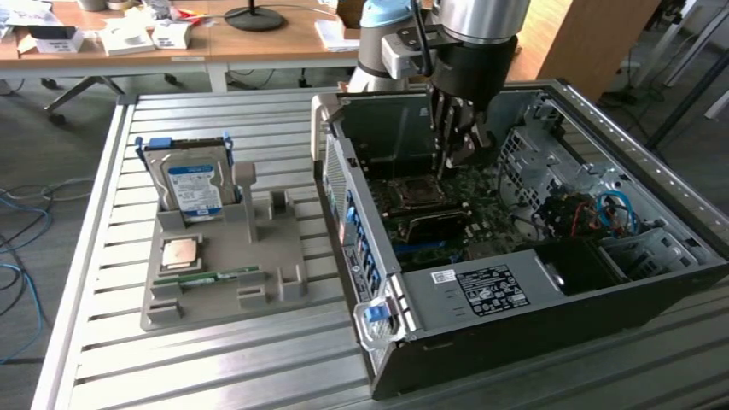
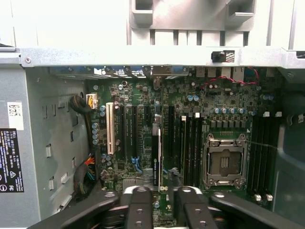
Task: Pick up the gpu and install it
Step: 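Press down on the gpu until it lock into place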
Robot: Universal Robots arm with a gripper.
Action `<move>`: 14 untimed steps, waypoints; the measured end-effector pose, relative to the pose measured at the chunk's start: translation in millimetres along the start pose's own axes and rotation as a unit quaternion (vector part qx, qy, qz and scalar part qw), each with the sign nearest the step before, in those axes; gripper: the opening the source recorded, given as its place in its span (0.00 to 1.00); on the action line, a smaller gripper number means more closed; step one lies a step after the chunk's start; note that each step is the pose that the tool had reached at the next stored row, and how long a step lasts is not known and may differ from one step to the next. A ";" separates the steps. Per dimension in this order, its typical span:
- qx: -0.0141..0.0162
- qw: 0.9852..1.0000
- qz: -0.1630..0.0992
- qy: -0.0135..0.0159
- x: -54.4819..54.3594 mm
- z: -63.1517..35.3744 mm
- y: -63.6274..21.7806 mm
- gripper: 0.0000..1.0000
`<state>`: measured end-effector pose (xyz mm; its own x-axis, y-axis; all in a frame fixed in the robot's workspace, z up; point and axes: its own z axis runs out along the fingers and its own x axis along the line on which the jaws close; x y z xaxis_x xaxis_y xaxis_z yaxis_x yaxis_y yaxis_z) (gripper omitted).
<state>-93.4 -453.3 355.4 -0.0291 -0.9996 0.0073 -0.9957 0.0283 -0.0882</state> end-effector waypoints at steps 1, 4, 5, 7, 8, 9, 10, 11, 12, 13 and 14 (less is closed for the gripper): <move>0.000 1.000 0.000 0.000 0.0 0.0 0.0 0.26; 0.000 1.000 0.000 0.000 0.0 0.0 0.0 0.11; 0.000 1.000 0.000 0.000 0.0 0.0 0.0 0.11; 0.000 1.000 0.000 0.000 0.0 0.0 0.0 0.11; 0.000 1.000 0.000 0.000 0.0 0.0 0.0 0.11; 0.000 1.000 0.000 0.000 0.0 0.0 0.0 0.11; 0.000 1.000 0.000 0.000 0.0 0.0 0.0 0.11; 0.000 1.000 0.000 0.000 0.0 0.0 -0.2 0.11; -0.003 1.000 0.000 0.000 0.0 0.0 -1.2 0.11; -0.009 1.000 0.000 0.000 -0.1 0.1 -2.3 0.11; -0.016 1.000 0.000 0.000 -0.2 0.3 -3.4 0.11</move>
<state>-90.0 -453.2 355.3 -0.0288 -0.9996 0.0083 -0.9980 0.0283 -0.0564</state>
